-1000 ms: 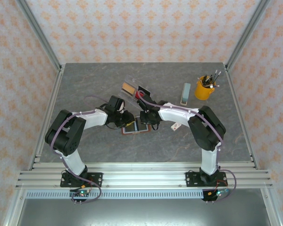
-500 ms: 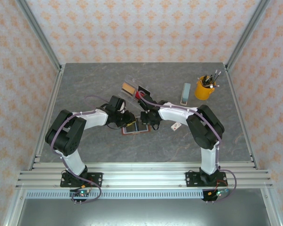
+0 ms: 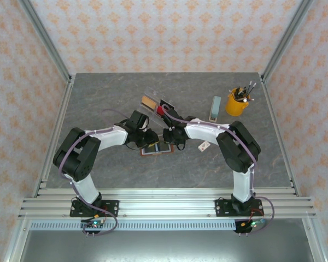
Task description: Take the credit cards out of the card holder
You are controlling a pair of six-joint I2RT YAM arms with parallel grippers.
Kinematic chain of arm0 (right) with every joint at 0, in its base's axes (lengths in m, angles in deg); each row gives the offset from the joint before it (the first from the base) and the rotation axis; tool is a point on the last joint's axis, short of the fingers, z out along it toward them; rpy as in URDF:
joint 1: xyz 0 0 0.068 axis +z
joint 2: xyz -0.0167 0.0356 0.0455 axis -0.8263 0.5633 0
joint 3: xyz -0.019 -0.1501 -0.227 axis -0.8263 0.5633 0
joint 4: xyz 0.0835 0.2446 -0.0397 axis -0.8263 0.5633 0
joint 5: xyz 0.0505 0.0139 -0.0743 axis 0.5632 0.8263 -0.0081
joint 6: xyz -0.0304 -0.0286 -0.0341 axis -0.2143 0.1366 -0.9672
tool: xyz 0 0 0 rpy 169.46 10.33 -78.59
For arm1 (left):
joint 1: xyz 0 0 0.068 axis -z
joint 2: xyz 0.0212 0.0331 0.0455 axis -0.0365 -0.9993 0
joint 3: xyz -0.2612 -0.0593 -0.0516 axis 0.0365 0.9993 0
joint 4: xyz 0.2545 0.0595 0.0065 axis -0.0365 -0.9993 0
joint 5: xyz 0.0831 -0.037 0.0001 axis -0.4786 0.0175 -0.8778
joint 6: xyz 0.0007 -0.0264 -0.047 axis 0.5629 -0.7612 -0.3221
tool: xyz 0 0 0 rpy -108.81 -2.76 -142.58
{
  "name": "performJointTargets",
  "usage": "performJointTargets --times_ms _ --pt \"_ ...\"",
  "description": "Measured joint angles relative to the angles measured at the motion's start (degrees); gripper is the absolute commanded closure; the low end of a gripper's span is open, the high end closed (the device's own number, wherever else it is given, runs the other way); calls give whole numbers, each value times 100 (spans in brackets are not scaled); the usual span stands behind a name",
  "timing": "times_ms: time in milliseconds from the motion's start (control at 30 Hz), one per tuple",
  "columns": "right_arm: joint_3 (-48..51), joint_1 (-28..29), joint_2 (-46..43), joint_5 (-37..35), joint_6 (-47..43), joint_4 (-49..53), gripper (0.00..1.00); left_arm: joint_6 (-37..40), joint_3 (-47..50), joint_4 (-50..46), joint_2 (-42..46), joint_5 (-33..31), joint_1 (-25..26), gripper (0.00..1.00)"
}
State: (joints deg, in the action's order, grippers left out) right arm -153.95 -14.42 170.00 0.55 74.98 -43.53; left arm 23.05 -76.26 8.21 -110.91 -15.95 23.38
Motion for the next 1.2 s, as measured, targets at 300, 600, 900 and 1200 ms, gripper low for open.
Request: performJointTargets --times_ms 300,600,900,1200 --pt "28 -24 11 227 7 -140 83 -2 -13 2 -92 31 0 76" --pt "87 -164 17 581 24 -232 83 2 -22 2 -103 31 0 77" --pt "87 -175 20 623 22 -236 82 -4 59 330 -98 229 -7 77" --pt "87 -177 22 625 22 -238 83 -2 181 417 4 223 -13 90"
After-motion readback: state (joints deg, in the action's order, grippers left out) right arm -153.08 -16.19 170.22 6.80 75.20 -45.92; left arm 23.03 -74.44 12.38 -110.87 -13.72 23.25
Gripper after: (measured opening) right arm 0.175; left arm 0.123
